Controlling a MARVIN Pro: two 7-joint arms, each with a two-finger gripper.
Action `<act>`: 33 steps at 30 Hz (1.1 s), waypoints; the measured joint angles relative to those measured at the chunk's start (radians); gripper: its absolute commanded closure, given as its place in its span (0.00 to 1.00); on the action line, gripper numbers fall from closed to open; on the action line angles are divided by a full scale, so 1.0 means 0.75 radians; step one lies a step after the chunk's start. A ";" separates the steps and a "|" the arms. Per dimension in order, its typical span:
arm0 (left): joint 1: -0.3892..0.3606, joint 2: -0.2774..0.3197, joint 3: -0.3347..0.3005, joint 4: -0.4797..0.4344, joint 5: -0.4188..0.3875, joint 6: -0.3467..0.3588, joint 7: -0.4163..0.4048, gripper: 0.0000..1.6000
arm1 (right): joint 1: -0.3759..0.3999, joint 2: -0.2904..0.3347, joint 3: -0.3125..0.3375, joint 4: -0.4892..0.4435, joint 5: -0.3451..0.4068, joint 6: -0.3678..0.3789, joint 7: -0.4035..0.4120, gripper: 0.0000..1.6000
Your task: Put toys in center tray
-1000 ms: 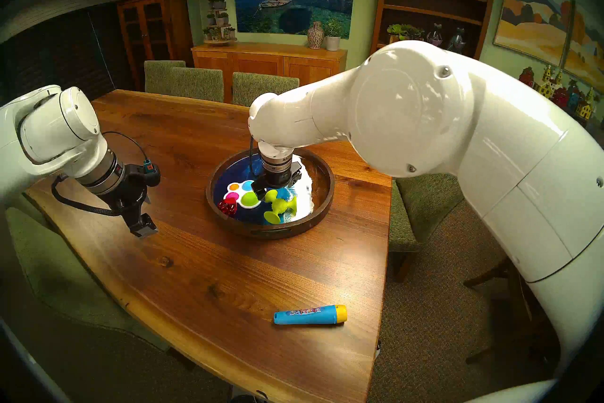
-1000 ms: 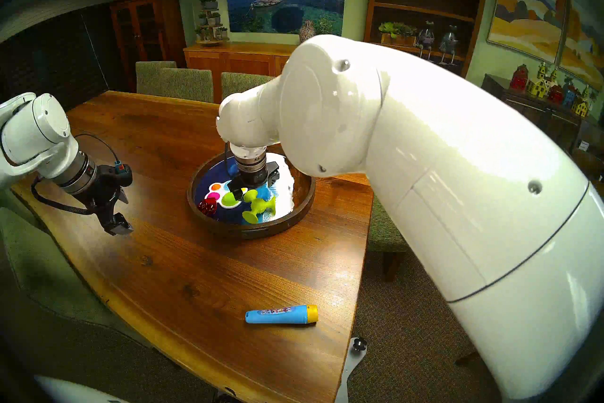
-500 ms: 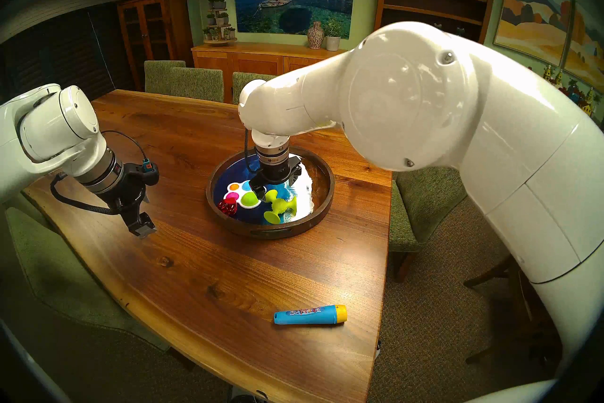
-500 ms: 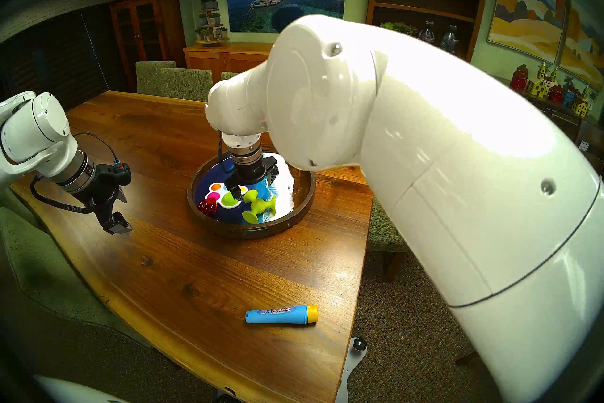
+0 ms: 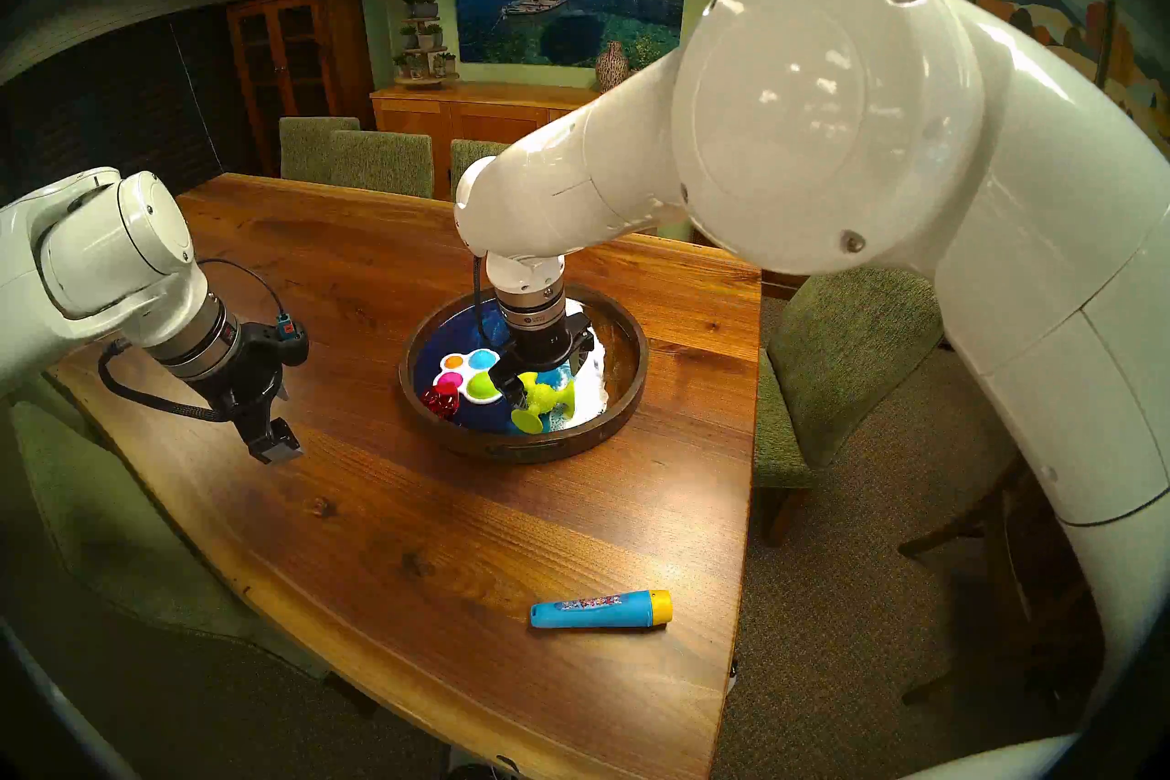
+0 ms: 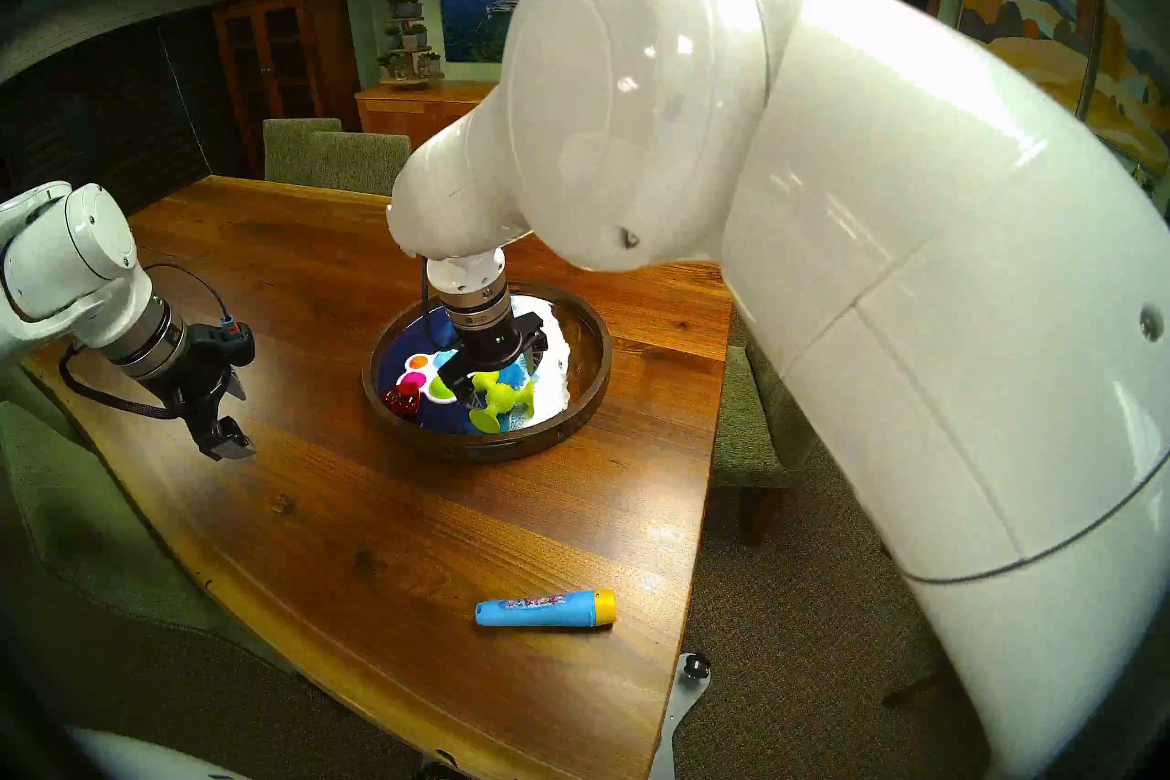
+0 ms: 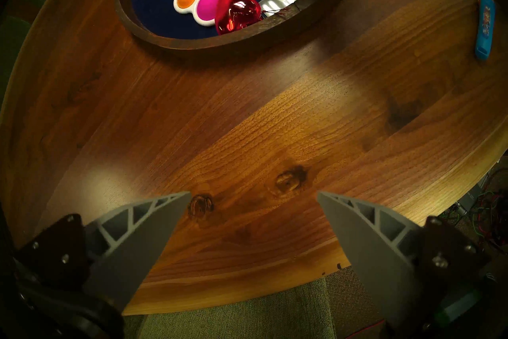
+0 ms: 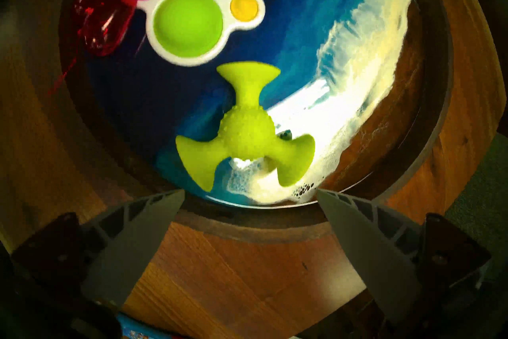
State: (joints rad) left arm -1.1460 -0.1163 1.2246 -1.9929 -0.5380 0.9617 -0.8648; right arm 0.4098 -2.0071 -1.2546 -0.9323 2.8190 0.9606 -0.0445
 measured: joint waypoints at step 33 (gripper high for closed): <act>-0.026 -0.031 0.041 0.004 -0.030 0.000 -0.003 0.00 | 0.353 0.067 0.114 -0.740 0.083 -0.053 -0.005 0.00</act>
State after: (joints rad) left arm -1.1655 -0.1392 1.2550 -1.9902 -0.5608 0.9617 -0.8669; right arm 0.6746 -1.9570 -1.1690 -1.4870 2.8809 0.9205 -0.0479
